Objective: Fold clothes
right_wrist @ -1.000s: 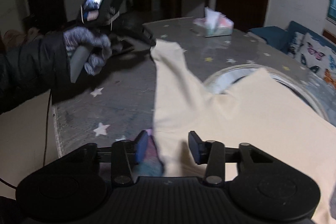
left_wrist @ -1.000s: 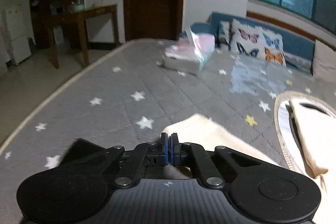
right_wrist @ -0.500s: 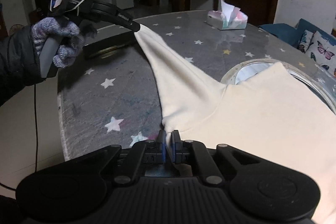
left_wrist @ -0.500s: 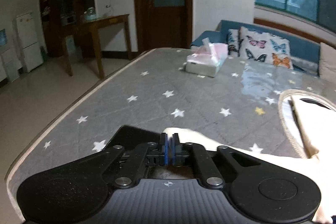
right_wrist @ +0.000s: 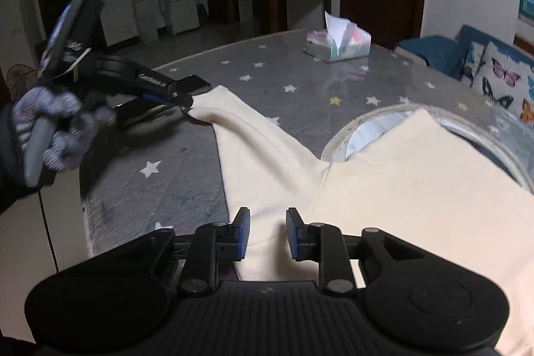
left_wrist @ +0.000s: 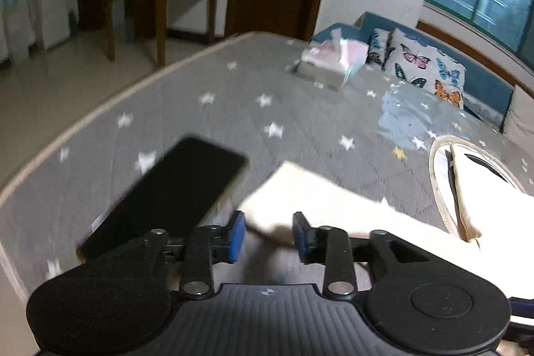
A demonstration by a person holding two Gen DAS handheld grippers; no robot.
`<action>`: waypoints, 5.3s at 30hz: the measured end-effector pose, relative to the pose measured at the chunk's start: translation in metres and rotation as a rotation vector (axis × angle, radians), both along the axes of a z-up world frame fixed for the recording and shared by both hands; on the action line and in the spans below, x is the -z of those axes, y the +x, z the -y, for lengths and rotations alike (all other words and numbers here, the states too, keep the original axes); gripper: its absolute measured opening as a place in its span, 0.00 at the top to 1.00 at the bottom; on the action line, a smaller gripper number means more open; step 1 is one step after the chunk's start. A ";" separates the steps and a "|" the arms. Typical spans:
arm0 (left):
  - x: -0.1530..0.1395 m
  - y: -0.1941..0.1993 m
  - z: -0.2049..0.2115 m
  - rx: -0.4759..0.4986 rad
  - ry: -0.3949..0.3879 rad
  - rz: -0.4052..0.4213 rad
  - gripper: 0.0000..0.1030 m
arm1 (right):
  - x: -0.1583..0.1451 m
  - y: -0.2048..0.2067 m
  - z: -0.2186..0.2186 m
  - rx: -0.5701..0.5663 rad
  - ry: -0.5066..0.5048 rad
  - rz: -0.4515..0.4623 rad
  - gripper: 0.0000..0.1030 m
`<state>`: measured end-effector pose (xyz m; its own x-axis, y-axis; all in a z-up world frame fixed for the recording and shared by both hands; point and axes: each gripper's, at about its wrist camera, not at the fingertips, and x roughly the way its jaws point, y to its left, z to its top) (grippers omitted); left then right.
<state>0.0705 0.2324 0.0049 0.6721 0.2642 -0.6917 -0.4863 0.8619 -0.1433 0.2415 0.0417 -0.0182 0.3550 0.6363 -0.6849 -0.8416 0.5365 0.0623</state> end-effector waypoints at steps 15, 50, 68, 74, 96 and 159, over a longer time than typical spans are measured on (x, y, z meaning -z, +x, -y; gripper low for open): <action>0.011 0.024 -0.023 -0.058 -0.106 0.036 0.85 | 0.022 -0.023 -0.030 -0.079 -0.086 0.082 0.95; 0.011 0.035 -0.028 -0.154 -0.121 0.060 0.75 | -0.005 -0.021 -0.010 -0.058 -0.008 0.063 0.66; -0.118 0.023 0.116 0.419 0.021 0.387 0.96 | -0.025 -0.006 0.102 0.260 0.103 0.071 0.66; -0.122 0.018 0.206 0.727 -0.002 0.417 0.95 | -0.014 0.004 0.160 0.428 0.130 0.023 0.65; -0.007 -0.009 0.171 0.689 0.129 0.024 0.72 | 0.011 0.014 0.184 0.525 0.142 -0.088 0.66; 0.004 0.053 0.321 1.015 0.175 0.027 0.79 | 0.018 -0.011 0.345 1.053 0.066 0.009 0.68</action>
